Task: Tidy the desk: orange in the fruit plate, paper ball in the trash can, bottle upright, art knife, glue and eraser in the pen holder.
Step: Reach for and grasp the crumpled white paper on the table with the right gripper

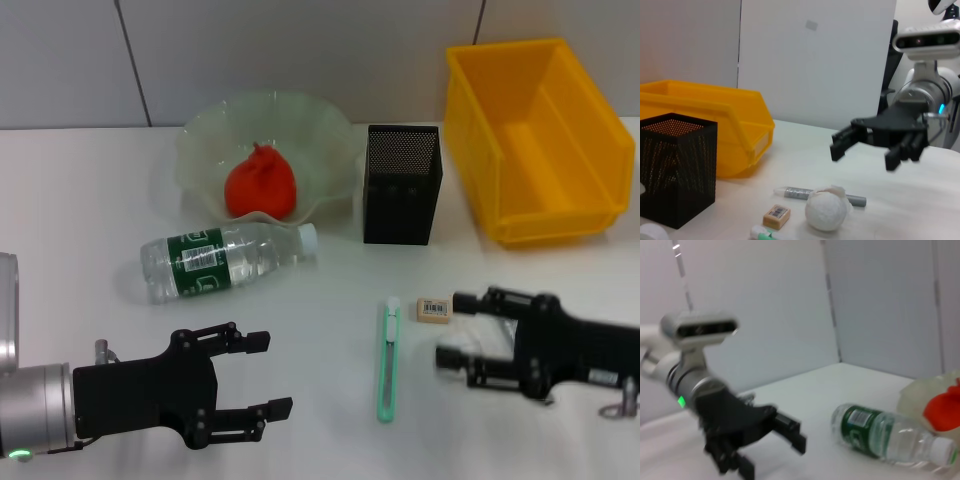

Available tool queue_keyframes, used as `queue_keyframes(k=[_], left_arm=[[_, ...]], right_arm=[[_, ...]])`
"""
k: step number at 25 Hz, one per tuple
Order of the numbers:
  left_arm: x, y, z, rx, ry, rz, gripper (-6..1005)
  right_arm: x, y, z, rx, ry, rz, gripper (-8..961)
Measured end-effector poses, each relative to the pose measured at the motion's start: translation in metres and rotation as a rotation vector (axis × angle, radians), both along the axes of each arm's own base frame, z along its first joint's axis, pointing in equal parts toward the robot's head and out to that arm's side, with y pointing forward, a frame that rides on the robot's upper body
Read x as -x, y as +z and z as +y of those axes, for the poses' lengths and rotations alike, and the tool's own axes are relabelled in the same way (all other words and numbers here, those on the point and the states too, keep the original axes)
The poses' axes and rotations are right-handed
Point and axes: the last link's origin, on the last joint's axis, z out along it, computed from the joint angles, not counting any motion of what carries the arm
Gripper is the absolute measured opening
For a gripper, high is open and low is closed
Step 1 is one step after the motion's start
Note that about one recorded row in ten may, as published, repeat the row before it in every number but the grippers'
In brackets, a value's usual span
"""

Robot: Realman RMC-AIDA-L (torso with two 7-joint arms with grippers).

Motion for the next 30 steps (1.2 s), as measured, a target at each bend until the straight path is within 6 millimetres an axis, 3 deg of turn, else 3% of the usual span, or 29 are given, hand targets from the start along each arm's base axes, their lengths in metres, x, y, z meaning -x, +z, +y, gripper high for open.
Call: queue_keyframes(k=[8, 14, 24, 30], left_arm=[[0.001, 0.0, 0.0, -0.006, 0.006, 0.006, 797], [0.001, -0.001, 0.0, -0.002, 0.002, 0.009, 796], [0.0, -0.002, 0.0, 0.0, 0.0, 0.007, 796], [-0.001, -0.001, 0.001, 0.006, -0.003, 0.004, 796]], right_arm=[[0.019, 0.022, 0.026, 0.113, -0.113, -0.041, 755], [0.043, 0.029, 0.047, 0.284, -0.179, -0.237, 754], [0.072, 0.047, 0.067, 0.326, -0.185, -0.482, 741], [0.084, 0.045, 0.077, 0.334, -0.16, -0.609, 732]])
